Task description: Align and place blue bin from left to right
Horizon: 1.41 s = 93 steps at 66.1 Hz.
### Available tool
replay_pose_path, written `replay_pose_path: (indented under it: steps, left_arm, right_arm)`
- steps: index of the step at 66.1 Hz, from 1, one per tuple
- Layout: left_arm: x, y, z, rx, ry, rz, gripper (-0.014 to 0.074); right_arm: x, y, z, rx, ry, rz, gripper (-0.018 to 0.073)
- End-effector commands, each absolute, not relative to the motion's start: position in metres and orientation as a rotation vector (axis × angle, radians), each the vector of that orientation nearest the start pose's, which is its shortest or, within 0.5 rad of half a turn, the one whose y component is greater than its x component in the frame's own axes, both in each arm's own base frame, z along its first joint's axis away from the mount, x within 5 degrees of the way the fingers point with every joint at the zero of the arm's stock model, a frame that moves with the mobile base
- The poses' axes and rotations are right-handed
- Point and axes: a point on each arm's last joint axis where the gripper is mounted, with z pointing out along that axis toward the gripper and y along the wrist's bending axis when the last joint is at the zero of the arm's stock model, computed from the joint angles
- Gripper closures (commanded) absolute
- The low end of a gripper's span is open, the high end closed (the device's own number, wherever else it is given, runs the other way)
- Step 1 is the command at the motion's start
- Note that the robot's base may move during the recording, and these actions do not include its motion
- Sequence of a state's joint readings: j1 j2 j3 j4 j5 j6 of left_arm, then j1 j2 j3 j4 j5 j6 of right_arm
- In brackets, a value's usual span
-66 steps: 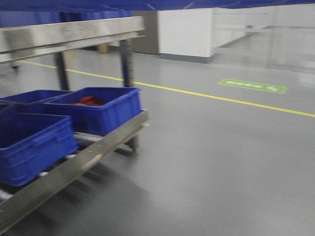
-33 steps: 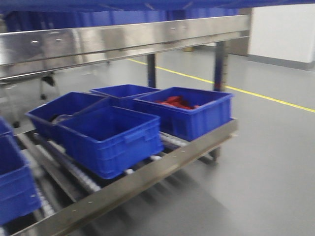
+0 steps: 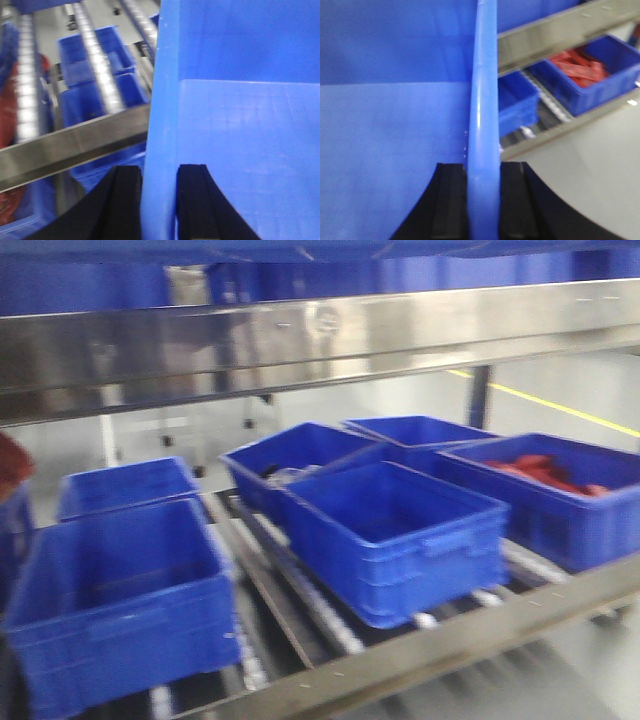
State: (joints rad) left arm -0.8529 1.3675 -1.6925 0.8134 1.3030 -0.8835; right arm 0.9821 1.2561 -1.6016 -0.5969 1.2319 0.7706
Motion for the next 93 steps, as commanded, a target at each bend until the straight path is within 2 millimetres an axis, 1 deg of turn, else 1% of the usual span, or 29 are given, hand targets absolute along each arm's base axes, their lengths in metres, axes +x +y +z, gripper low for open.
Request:
replay_pose_path:
  steps: [1, 93]
  left_arm:
    - [0.2112, -0.1482, 0.4953, -0.073, 1.996, -0.034, 0.0707]
    - [0.2112, -0.1482, 0.4953, -0.073, 1.996, -0.034, 0.0707]
  right_arm:
    - [0.1619, 0.1709, 0.4916, -0.256, 2.041, 0.387, 0.0725]
    - [0.1619, 0.1709, 0.4916, -0.256, 2.041, 0.387, 0.0725]
